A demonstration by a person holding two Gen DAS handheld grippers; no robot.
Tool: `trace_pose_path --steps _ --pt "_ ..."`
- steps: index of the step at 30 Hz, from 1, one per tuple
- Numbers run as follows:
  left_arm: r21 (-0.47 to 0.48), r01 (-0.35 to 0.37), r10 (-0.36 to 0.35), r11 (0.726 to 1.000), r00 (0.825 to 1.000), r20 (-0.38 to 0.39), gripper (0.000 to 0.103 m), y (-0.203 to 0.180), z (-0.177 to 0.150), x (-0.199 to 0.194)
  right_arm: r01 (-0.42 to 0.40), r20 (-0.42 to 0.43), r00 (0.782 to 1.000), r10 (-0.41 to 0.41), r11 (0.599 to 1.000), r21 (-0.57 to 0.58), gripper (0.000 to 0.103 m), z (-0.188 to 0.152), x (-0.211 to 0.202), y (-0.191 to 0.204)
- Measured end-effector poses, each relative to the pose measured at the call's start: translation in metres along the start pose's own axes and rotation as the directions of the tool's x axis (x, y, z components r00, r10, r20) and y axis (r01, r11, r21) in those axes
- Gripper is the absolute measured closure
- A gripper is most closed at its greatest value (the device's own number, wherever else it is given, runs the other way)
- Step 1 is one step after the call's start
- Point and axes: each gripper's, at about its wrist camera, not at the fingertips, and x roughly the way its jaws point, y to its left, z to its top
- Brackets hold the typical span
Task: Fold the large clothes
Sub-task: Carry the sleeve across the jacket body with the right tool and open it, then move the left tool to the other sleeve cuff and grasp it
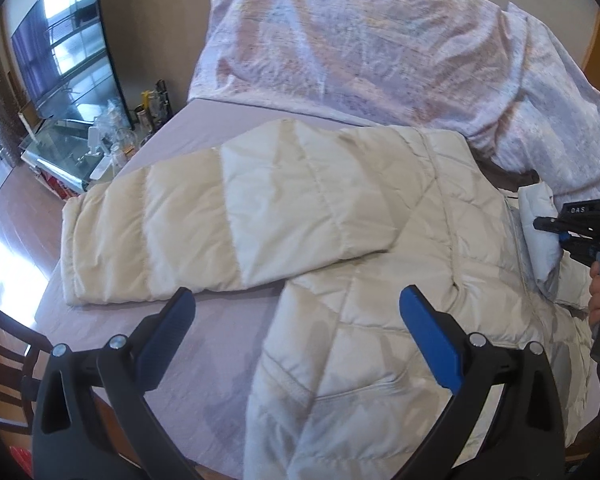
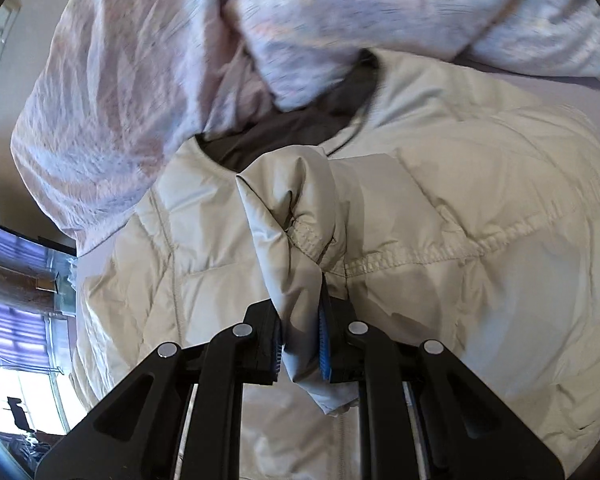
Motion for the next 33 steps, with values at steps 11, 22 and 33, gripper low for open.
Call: trace_pose_path --steps 11,22,33 --pt "-0.046 -0.053 0.053 0.998 0.999 -0.006 0.002 0.03 -0.003 0.003 -0.013 -0.02 1.0 0.011 0.992 -0.122 0.049 -0.007 0.012 0.031" --pt "-0.041 -0.111 0.111 0.993 0.994 -0.006 0.002 0.048 0.002 0.01 0.11 0.019 0.994 -0.109 0.991 -0.073 0.048 0.003 0.01 0.012" --pt "-0.119 -0.14 0.137 0.983 0.99 -0.038 0.002 0.092 0.004 0.02 0.289 -0.017 0.954 -0.299 0.933 -0.214 0.041 -0.024 0.056 0.035"
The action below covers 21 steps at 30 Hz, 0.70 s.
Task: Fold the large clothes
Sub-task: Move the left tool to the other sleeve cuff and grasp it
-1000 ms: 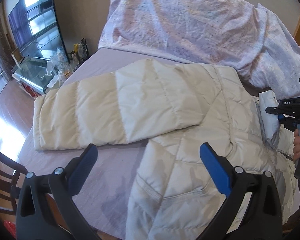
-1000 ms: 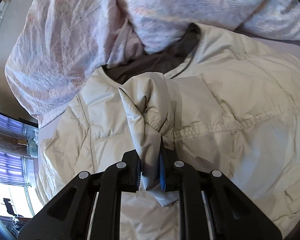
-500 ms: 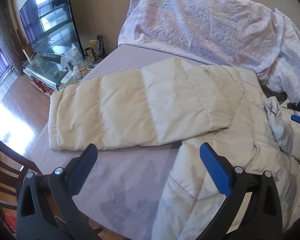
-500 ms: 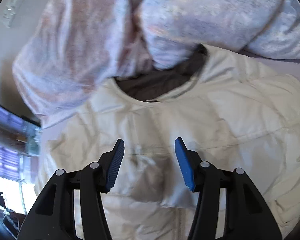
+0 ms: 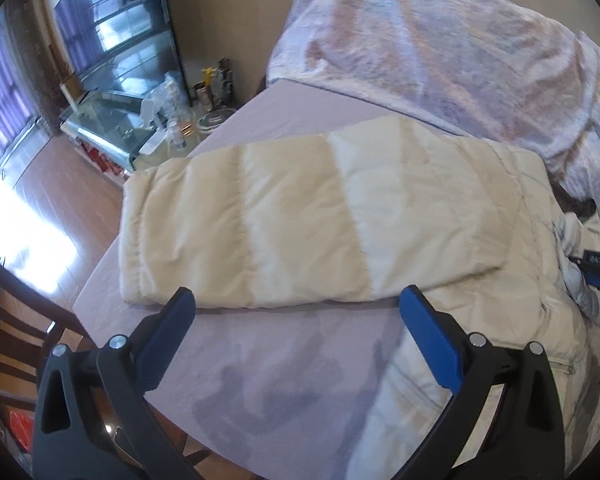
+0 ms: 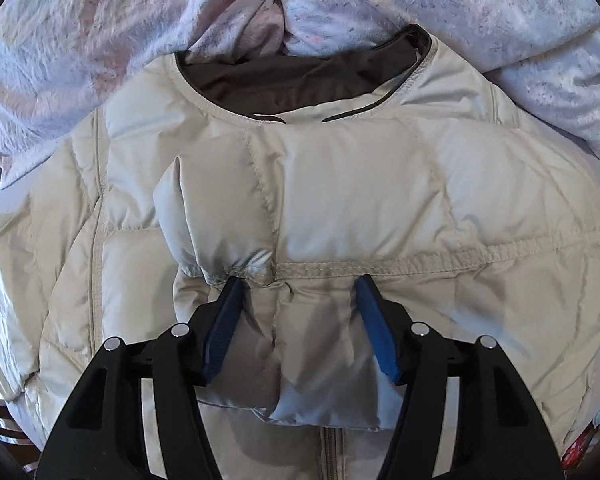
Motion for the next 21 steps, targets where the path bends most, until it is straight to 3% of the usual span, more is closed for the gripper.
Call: trace_pose_path --steps 5,11,15,21 --pt "-0.091 -0.001 0.0 0.996 1.0 -0.014 0.002 0.046 0.013 0.011 -0.026 -0.007 1.0 0.026 1.0 -0.005 0.041 0.0 0.002 -0.005" --pt "-0.235 0.024 -0.034 0.972 0.999 -0.038 0.002 0.111 0.028 0.037 -0.026 -0.008 1.0 0.026 1.0 -0.006 0.041 -0.002 0.003 -0.009" --pt "-0.259 0.04 -0.054 0.965 0.997 -0.046 0.002 0.13 0.03 0.052 -0.025 -0.009 1.0 0.025 1.0 -0.005 0.04 0.0 0.001 -0.016" --pt "-0.279 0.092 -0.112 0.956 0.992 -0.056 0.012 0.136 0.032 0.07 -0.021 -0.009 1.0 0.021 1.0 -0.007 0.04 0.001 0.002 -0.013"
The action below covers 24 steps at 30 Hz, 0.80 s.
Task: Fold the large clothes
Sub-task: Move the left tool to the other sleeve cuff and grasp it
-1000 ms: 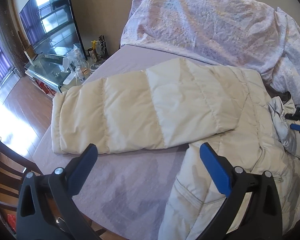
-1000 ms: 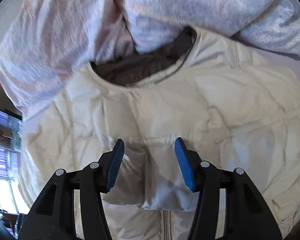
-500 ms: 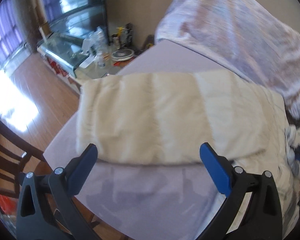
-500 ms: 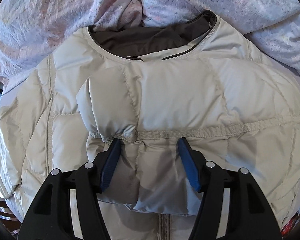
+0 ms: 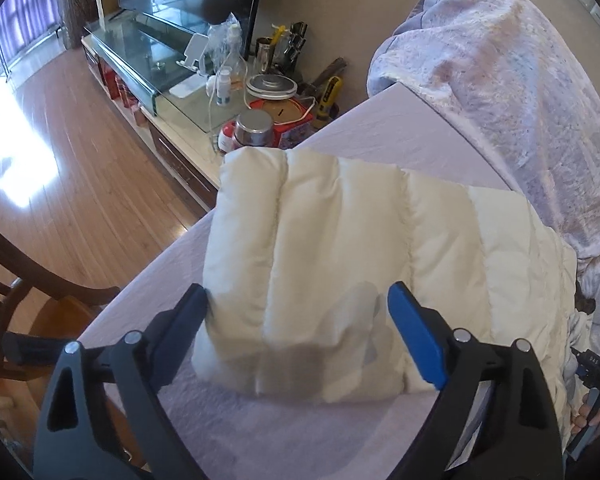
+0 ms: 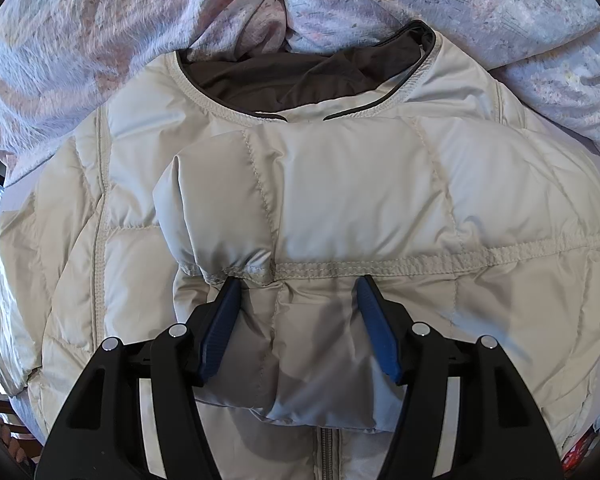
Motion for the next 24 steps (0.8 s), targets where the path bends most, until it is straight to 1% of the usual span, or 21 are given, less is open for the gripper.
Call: trace_pose_path --steps 3,7,9,12,16,18,20,21,23,24 --pt "-0.014 0.02 -0.02 1.0 1.0 0.002 0.013 0.003 0.001 0.004 -0.001 0.001 1.0 0.001 1.0 0.0 0.04 -0.001 0.0 0.001" --pt "-0.044 0.05 -0.05 0.998 0.999 0.003 0.019 0.011 0.003 0.009 -0.001 0.005 1.0 0.001 1.0 0.0 0.04 -0.002 0.002 0.006" --pt "-0.054 0.059 -0.059 0.997 0.998 0.006 0.02 0.014 0.004 0.01 0.0 0.007 1.0 0.0 1.0 0.001 0.04 -0.003 0.001 0.007" --pt "-0.076 0.081 -0.079 0.994 0.997 0.017 0.023 0.021 0.006 0.01 0.002 0.008 1.0 -0.002 1.0 0.001 0.04 -0.003 0.001 0.007" --pt "-0.096 0.091 -0.09 0.991 0.996 0.022 0.028 0.024 0.01 0.011 0.003 0.013 1.0 -0.003 1.0 0.0 0.04 -0.003 0.001 0.007" --pt "-0.089 0.09 -0.089 0.992 0.996 0.02 0.031 0.022 0.011 0.012 0.001 0.016 1.0 -0.001 1.0 -0.002 0.04 -0.004 0.001 0.007" --pt "-0.079 0.087 -0.086 0.993 0.996 0.016 0.037 0.02 0.011 0.012 -0.001 0.018 1.0 0.001 1.0 -0.002 0.04 -0.005 0.001 0.007" --pt "-0.082 0.09 -0.089 0.993 0.996 0.017 0.038 0.02 0.011 0.012 -0.002 0.02 1.0 0.002 1.0 -0.002 0.04 -0.005 0.001 0.007" --pt "-0.096 0.102 -0.101 0.99 0.995 0.016 0.045 0.022 0.011 0.011 -0.004 0.023 1.0 0.004 1.0 -0.002 0.04 -0.005 0.001 0.007" --pt "-0.099 0.106 -0.105 0.989 0.994 0.015 0.046 0.023 0.011 0.011 -0.005 0.024 1.0 0.005 1.0 -0.002 0.04 -0.005 0.001 0.006"
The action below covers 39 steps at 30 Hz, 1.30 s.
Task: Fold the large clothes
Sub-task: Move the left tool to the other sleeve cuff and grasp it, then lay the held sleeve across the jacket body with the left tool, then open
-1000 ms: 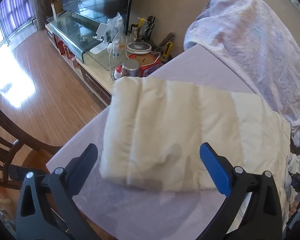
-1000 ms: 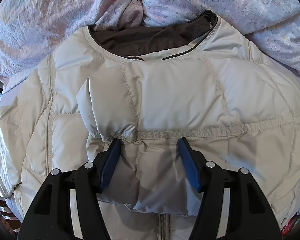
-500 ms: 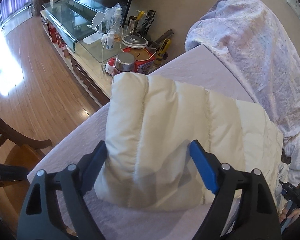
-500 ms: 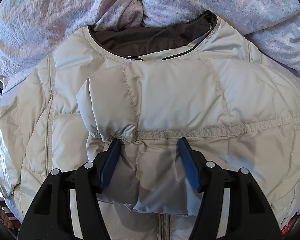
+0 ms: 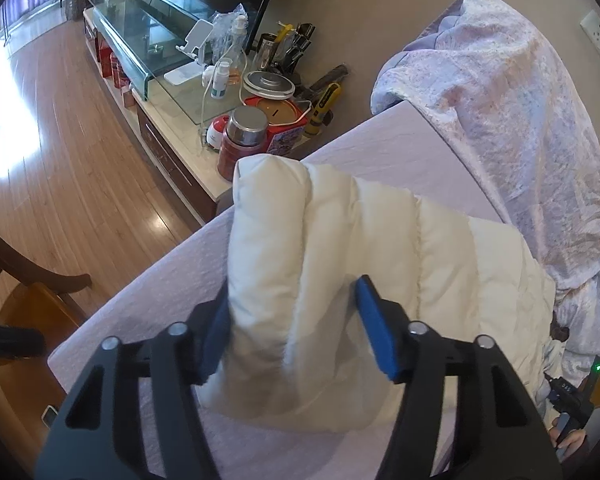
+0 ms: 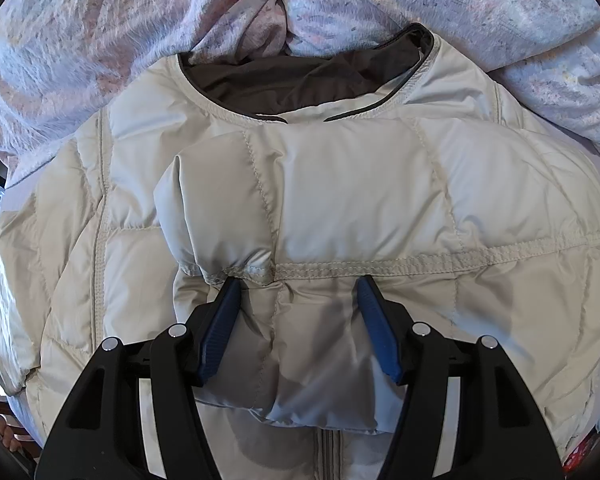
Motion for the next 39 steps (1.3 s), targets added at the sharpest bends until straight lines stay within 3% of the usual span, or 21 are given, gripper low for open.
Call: trace_pose_path --steps 6,17,18,22,26,32,39 --pt "0.006 0.015 -0.015 1.0 1.0 -0.01 0.057 0.001 -0.002 -0.001 0.0 0.009 1.0 0.0 1.0 0.001 0.04 0.0 0.0 -0.001" --pt "0.05 -0.002 0.004 0.999 1.0 -0.026 0.05 -0.005 -0.006 0.001 -0.004 0.019 1.0 0.003 1.0 0.004 0.04 -0.003 -0.001 0.002" --pt "0.05 -0.005 0.006 0.999 1.0 -0.025 0.052 -0.005 -0.006 0.0 -0.004 0.02 1.0 0.004 1.0 0.004 0.04 -0.003 -0.001 0.002" --pt "0.014 0.033 -0.033 0.999 0.999 -0.027 0.075 0.002 -0.005 0.0 -0.003 0.022 1.0 0.003 1.0 0.005 0.04 -0.003 -0.001 0.003" --pt "0.029 0.037 -0.037 0.999 0.999 -0.013 0.086 -0.005 -0.005 -0.004 -0.004 0.022 1.0 0.004 1.0 0.005 0.04 -0.003 0.0 0.003" --pt "0.088 0.026 -0.029 0.996 0.999 0.03 0.09 -0.029 0.0 -0.022 -0.012 0.022 1.0 0.012 1.0 0.012 0.04 -0.003 0.0 0.004" --pt "0.175 0.061 -0.077 0.983 0.994 0.082 0.09 -0.079 0.007 -0.056 -0.033 0.024 0.999 0.033 0.999 0.025 0.04 0.001 -0.003 0.002"
